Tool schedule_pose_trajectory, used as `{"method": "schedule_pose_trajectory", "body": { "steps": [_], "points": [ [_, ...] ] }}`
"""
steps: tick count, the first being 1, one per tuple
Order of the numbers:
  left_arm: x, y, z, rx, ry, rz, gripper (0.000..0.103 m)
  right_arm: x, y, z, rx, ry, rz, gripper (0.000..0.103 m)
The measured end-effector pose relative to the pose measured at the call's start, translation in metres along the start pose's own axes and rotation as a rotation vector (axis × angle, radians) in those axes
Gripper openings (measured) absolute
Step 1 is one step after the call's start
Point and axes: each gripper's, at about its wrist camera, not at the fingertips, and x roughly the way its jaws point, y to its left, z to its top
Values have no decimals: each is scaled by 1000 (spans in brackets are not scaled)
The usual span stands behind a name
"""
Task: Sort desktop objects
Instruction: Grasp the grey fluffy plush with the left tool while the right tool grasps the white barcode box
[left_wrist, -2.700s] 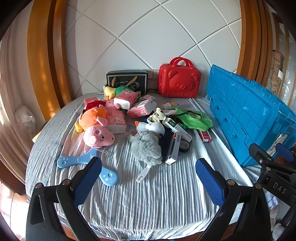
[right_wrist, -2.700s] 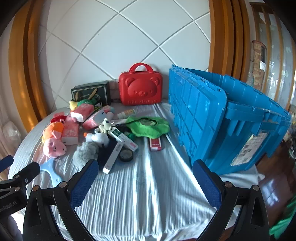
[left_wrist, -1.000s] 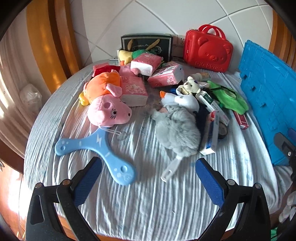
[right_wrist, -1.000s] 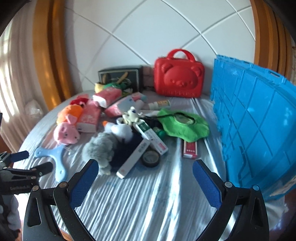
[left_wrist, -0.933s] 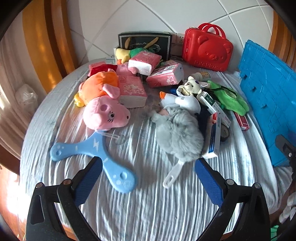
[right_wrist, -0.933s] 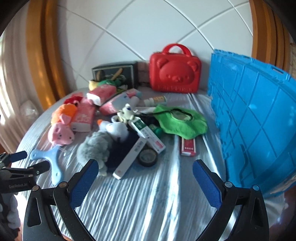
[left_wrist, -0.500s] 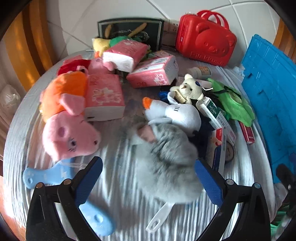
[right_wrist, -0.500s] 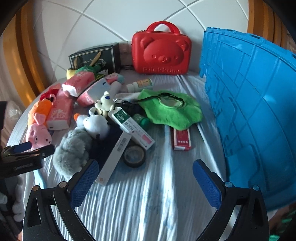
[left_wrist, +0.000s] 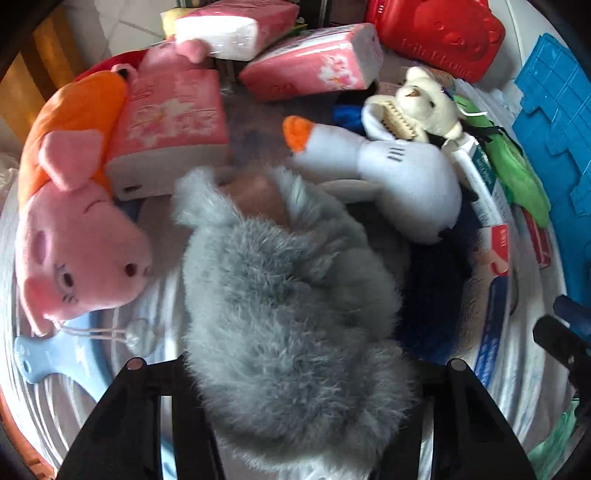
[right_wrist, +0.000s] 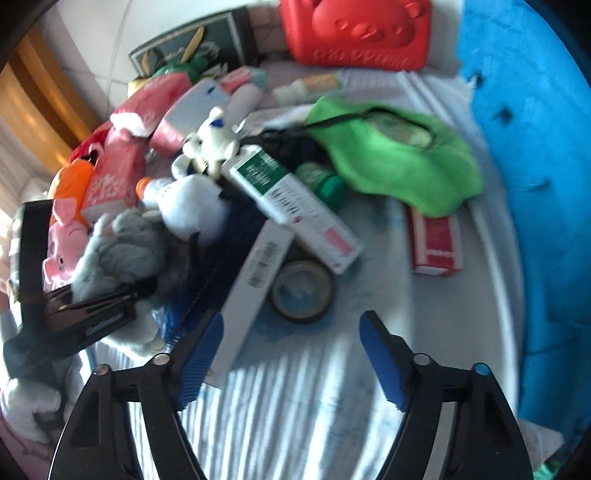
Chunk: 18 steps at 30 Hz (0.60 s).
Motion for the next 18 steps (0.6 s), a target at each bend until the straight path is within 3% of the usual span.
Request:
{"method": "schedule_pose_trajectory", "body": {
  "steps": [7,8,9,13,16,18],
  "points": [
    [-13,3,-13,28,-36,-6,48,42,14,4,38,98,68,72],
    [-19,2,-14,37,-50,-11,48,40,18,6,18,78,54,58],
    [-26,1,-16,45,-68,-17,48,40,24,8,3,81,57,31],
    [-56,-1,-20,88,-154,-20,47,31,31,8,6,48,43,30],
    [-77,6,-14,114,-220,-28,46,4,34,5,11,-13,43,29],
    [-94,13,-11,133,-271,-40,46,-21,35,6,13,-66,38,23]
  ]
}}
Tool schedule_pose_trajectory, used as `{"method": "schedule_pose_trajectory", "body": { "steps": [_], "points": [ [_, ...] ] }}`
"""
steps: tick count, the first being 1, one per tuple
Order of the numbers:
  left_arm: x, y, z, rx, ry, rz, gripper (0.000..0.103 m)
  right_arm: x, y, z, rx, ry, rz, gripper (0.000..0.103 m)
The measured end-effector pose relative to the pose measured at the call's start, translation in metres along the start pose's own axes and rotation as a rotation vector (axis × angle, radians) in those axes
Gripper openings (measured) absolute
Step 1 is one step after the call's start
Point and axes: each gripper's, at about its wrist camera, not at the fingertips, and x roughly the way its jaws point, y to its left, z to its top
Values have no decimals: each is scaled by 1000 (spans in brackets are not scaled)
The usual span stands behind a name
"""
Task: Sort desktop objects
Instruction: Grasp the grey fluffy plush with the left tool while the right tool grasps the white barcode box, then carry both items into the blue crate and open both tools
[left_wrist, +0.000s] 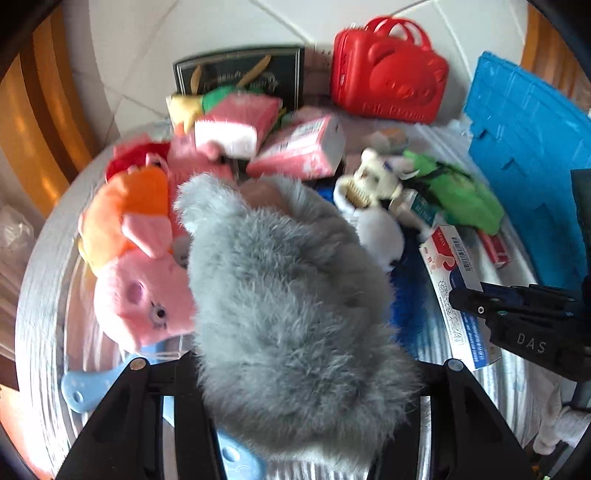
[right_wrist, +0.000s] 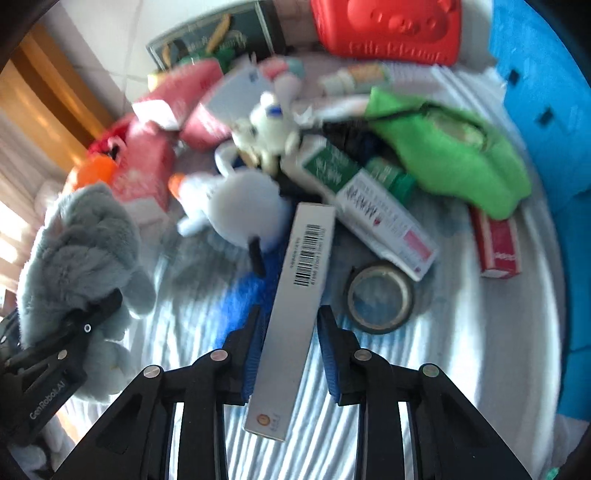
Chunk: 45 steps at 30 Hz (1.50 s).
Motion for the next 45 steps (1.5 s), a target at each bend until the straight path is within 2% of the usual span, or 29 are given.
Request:
{"method": "schedule_pose_trajectory", "body": {
  "steps": [6,13,20,26,30,35,37,42,45],
  "points": [
    [-51,-11,11,48,-126,-70,46,-72,7,1,-24,-154,-40,23],
    [-112,-61,32,115,-251,-134,46,-166,-14,7,-19,-384,-100,23],
    [-169,-157,60,181,-396,-206,46,-271,-75,5,-32,-591,-176,23],
    [-208,-263,88,228,-476,-270,46,-337,-162,3,-11,-682,-280,23],
    [-214,-341,101,262,-454,-314,46,-358,-233,-6,14,-677,-385,23],
    [-201,-425,105,327,-372,-342,46,-351,-312,-15,53,-587,-447,23],
    [-194,-454,103,355,-335,-344,46,-345,-343,-20,74,-552,-445,23],
    [-174,-500,98,410,-262,-315,46,-334,-390,-38,118,-498,-451,23],
    [-166,-516,94,421,-243,-286,48,-334,-402,-46,120,-494,-464,23]
  ]
}}
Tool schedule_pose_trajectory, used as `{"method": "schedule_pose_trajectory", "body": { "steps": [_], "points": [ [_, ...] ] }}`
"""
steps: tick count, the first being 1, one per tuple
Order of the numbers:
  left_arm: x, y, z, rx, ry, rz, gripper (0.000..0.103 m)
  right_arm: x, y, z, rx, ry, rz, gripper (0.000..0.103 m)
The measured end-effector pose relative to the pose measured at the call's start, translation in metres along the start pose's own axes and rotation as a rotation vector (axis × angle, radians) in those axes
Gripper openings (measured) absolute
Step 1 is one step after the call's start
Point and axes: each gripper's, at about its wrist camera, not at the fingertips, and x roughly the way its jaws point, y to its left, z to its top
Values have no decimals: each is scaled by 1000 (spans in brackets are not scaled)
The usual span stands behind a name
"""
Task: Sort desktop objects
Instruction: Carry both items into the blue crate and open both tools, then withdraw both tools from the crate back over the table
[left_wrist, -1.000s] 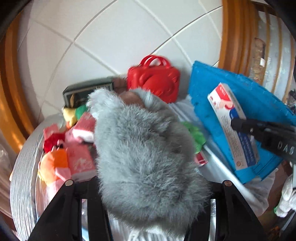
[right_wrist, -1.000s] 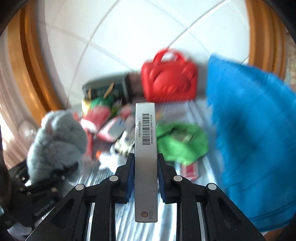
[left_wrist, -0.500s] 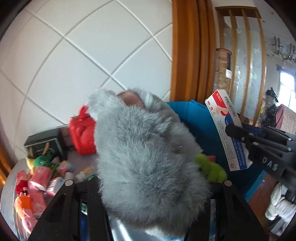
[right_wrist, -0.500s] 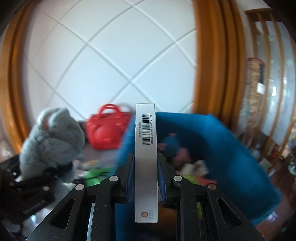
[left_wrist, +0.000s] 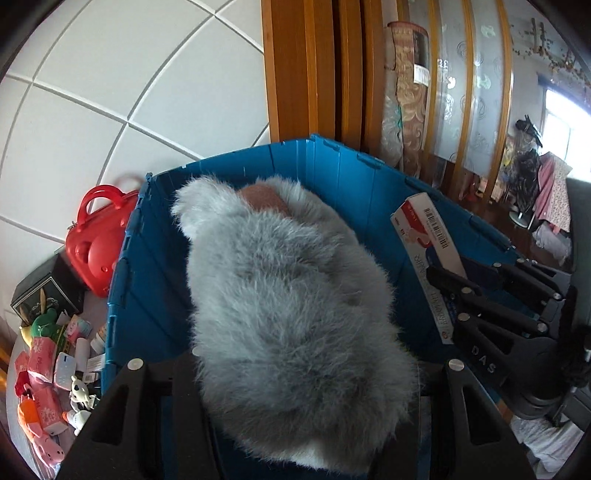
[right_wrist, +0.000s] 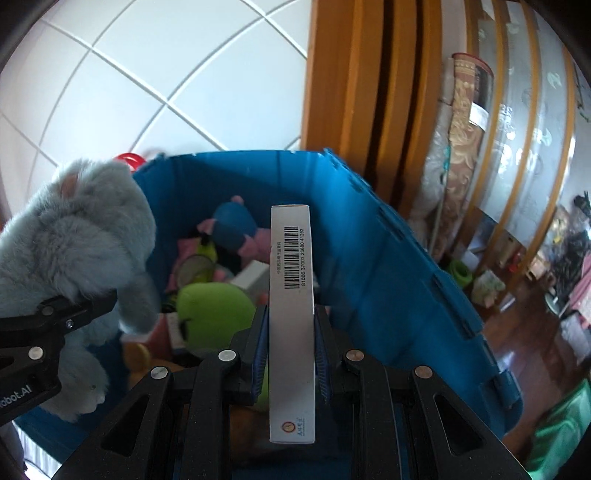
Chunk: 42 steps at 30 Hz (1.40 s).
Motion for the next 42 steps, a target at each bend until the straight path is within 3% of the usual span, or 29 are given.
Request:
{"method": "schedule_pose_trajectory", "body": {
  "steps": [6,9,13,16,18,20,22,25,31,36,39,42],
  "points": [
    [2,-10,0,6,-9,55,56,2,-7,-5,-11,5,-4,23],
    [1,-11,1,5,-19,65,66,6,-7,-7,-19,12,4,23],
    [1,-8,1,-9,-20,70,68,7,-4,-6,-23,11,9,24],
    [0,-4,-1,-24,-20,72,68,5,-3,-5,-24,-1,7,40],
    [-2,-1,-2,-32,-23,74,68,2,-2,-4,-26,-11,0,71],
    [-4,1,-3,-39,-28,73,68,-2,-1,-3,-27,-29,0,86],
    [-8,5,-4,-46,-35,75,68,-9,-1,-3,-21,-48,7,88],
    [-17,10,-7,-62,-55,74,68,-20,0,-1,-11,-79,19,103],
    [-49,29,-16,-95,-148,87,70,-53,7,4,17,-183,56,103],
    [-83,54,-31,-134,-255,133,77,-93,24,5,77,-366,127,103],
    [-107,83,-46,-210,-341,157,77,-113,39,2,163,-496,140,103],
    [-131,122,-68,-297,-446,207,77,-119,66,2,191,-544,210,103]
  ]
}}
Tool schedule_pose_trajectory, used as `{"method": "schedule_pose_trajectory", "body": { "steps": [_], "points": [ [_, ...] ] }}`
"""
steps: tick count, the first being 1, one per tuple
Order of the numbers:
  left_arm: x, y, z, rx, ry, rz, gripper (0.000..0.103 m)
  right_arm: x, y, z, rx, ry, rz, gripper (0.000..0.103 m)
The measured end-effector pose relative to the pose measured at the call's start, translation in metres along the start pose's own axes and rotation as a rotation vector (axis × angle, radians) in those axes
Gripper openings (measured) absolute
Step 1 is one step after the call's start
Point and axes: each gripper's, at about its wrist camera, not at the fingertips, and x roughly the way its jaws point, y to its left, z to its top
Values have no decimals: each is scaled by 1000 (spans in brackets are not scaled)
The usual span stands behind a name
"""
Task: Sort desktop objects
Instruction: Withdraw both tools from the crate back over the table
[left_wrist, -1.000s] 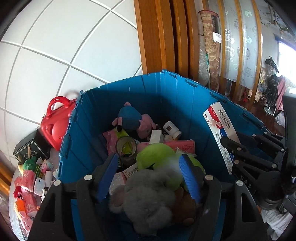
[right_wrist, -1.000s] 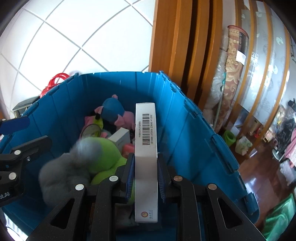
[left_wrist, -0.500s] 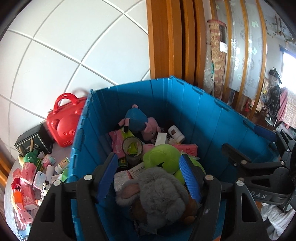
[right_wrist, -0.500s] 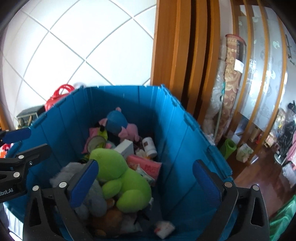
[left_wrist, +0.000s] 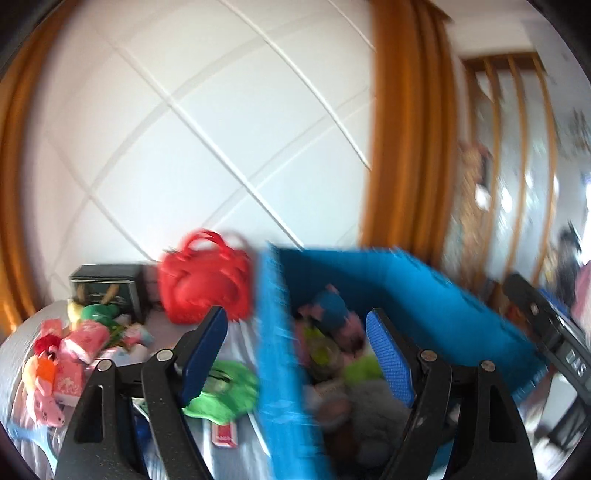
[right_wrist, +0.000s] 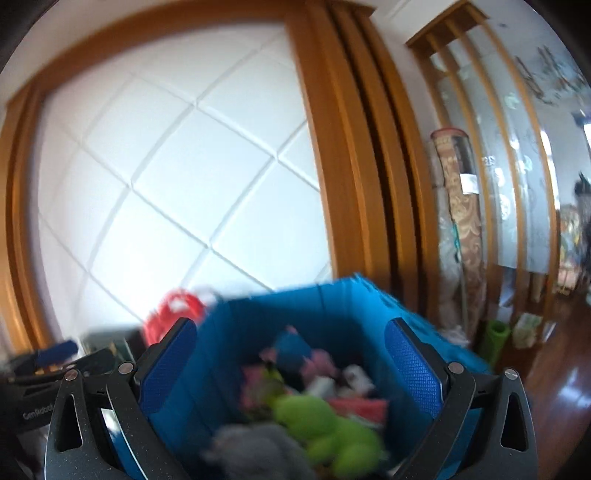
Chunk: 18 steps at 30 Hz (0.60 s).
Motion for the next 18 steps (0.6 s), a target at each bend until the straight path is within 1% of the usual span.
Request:
{"method": "schedule_pose_trajectory", "body": {
  "steps": [2,4,6,8,9,12,14,18],
  "points": [
    [-4,30,0,-24,0,30,77,8,24,-3,-20,33,63,103],
    [-3,60,-3,-28,46,49,77,14,49,-9,-37,48,118,103],
    [-3,91,-10,-31,88,94,77,22,79,-15,-53,79,177,103],
    [-4,121,-19,-39,121,124,77,27,104,-20,-80,112,199,103],
    [-5,138,-25,-46,139,148,77,32,123,-23,-104,130,215,103],
    [-12,189,-41,-55,187,231,77,37,165,-36,-143,158,257,103],
    [-13,219,-52,-58,224,264,77,41,190,-45,-165,178,270,103],
    [-10,279,-79,-57,317,325,77,54,226,-68,-180,227,274,103]
  ]
}}
